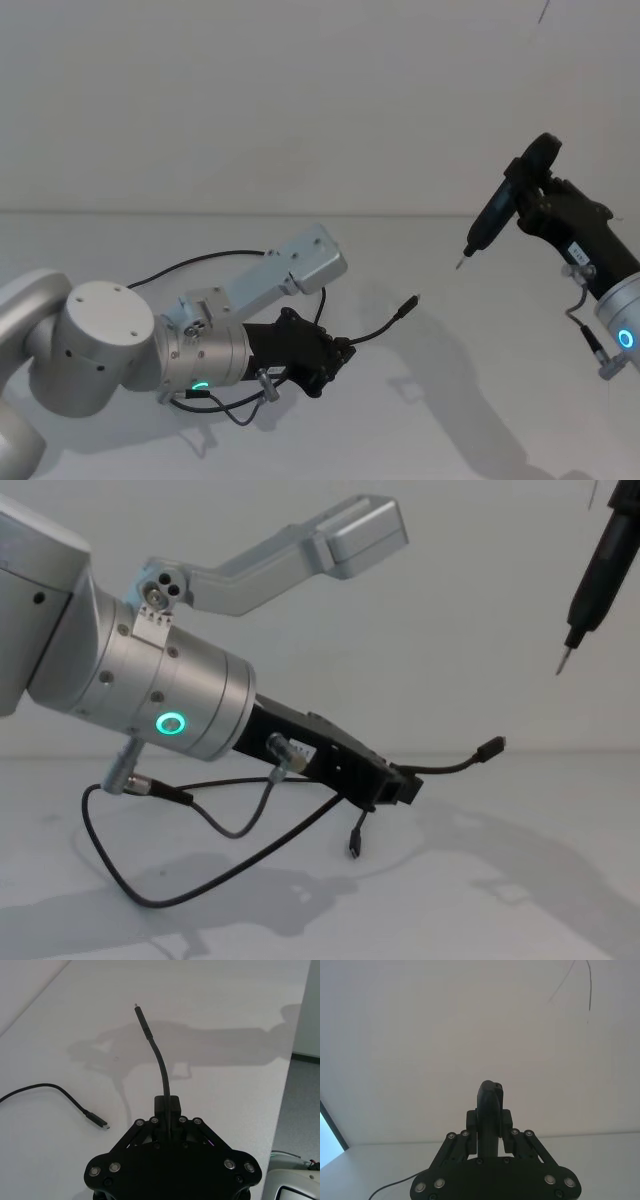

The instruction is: Pick up the data cable with the one hand.

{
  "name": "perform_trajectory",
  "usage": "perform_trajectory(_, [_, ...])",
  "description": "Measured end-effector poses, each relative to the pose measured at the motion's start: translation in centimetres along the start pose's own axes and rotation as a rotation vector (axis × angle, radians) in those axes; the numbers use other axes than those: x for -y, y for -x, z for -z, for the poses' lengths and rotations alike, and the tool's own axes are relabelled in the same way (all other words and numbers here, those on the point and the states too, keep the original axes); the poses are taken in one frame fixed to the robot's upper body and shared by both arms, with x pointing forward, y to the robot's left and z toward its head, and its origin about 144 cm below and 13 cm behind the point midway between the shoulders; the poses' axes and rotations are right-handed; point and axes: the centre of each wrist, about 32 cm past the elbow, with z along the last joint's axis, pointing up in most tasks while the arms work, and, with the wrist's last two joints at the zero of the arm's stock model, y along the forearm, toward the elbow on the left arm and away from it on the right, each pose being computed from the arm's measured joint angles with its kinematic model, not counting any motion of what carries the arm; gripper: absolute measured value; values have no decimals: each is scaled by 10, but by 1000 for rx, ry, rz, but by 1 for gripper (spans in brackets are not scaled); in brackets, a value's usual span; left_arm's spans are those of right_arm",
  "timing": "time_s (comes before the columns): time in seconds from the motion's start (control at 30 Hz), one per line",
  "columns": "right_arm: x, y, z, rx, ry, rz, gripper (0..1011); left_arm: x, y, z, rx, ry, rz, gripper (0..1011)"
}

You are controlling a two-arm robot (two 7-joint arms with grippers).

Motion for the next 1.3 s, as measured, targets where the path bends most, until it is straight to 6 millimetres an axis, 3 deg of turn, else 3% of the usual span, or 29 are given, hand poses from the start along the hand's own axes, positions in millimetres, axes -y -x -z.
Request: perform_trajectory(1.3, [-23,-7,32,-70,60,-28,279,-5,-1,-1,6,11,-1,41])
